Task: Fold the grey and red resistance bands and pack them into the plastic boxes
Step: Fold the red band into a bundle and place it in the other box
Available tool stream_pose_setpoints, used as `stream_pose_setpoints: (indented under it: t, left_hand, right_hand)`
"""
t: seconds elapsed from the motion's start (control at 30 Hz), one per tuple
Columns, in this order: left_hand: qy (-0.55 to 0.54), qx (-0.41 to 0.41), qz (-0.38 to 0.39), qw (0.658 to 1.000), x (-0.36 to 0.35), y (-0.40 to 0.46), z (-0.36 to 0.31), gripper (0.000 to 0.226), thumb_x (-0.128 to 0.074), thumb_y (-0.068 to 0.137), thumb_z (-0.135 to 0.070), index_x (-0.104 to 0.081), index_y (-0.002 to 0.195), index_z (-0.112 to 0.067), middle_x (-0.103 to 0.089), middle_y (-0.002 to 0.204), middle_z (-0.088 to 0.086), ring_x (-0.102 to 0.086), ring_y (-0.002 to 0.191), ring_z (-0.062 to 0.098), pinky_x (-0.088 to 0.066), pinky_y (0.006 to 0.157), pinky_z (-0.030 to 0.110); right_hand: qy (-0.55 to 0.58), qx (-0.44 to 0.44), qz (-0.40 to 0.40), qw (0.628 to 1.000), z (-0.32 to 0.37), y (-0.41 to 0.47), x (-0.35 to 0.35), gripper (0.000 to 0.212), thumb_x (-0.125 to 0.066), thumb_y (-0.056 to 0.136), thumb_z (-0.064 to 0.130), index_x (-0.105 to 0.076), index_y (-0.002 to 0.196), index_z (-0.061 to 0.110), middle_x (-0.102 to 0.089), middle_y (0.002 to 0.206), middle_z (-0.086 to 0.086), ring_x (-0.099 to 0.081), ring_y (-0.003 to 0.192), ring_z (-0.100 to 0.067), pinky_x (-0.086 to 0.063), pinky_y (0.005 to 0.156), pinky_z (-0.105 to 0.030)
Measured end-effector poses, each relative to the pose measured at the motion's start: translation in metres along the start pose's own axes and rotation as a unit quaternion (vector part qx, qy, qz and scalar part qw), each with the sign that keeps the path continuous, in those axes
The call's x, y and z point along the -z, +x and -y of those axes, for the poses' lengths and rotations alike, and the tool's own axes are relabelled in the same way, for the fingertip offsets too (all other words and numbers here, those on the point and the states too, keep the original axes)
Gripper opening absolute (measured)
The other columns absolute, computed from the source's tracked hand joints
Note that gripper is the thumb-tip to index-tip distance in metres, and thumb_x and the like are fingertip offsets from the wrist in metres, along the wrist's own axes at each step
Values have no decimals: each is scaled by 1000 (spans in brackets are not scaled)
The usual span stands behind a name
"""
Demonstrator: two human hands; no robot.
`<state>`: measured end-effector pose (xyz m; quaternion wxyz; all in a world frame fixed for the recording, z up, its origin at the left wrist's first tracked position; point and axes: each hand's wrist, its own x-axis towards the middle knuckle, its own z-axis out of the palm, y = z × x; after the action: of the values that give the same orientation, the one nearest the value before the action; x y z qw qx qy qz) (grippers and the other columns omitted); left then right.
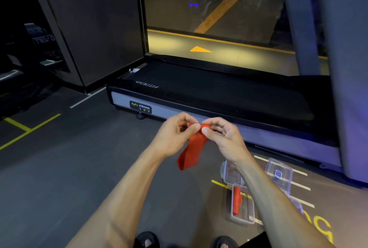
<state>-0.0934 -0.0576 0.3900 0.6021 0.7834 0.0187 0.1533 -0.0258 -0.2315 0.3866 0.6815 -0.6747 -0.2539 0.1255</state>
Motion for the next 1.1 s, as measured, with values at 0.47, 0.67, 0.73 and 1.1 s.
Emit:
stream_pose_setpoints:
  t: [0.47,0.67,0.73,1.1]
  left_hand:
    - [-36,44,84,995,-4,-3,6,13,-59,101,-7,-69,105,1,-75,90,13,-70,82,16,-60,85,37]
    - [-62,58,95,992,-6,-4,3,9,-62,100,-8,-70,98,-5,-70,85,15,-63,80,23,-55,84,42]
    - [-66,63,95,991,-6,-3,4,9,-63,100,-9,-70,98,-3,-68,86,19,-61,81,26,-54,84,45]
    - [-105,93,75,987,-7,-4,-4,19,-64,99,-10,-67,106,8,-67,92,22,-62,85,29,-52,81,39]
  right_hand:
    - [38,26,-62,997,9,0,-1,18,-72,91,1,-67,109,1,-74,103,-11,-70,93,-10,-56,84,-23]
    - [44,26,-66,996,7,-1,-1,16,-72,91,-1,-68,105,4,-73,97,-6,-70,89,-9,-55,80,-22]
    - [45,27,-69,996,7,-1,-1,16,-72,90,-1,-68,104,5,-74,96,-5,-70,89,-10,-56,79,-23]
    - [45,41,-71,996,9,-2,-3,16,-72,88,-5,-67,101,4,-70,96,-3,-67,88,-3,-54,77,-21]
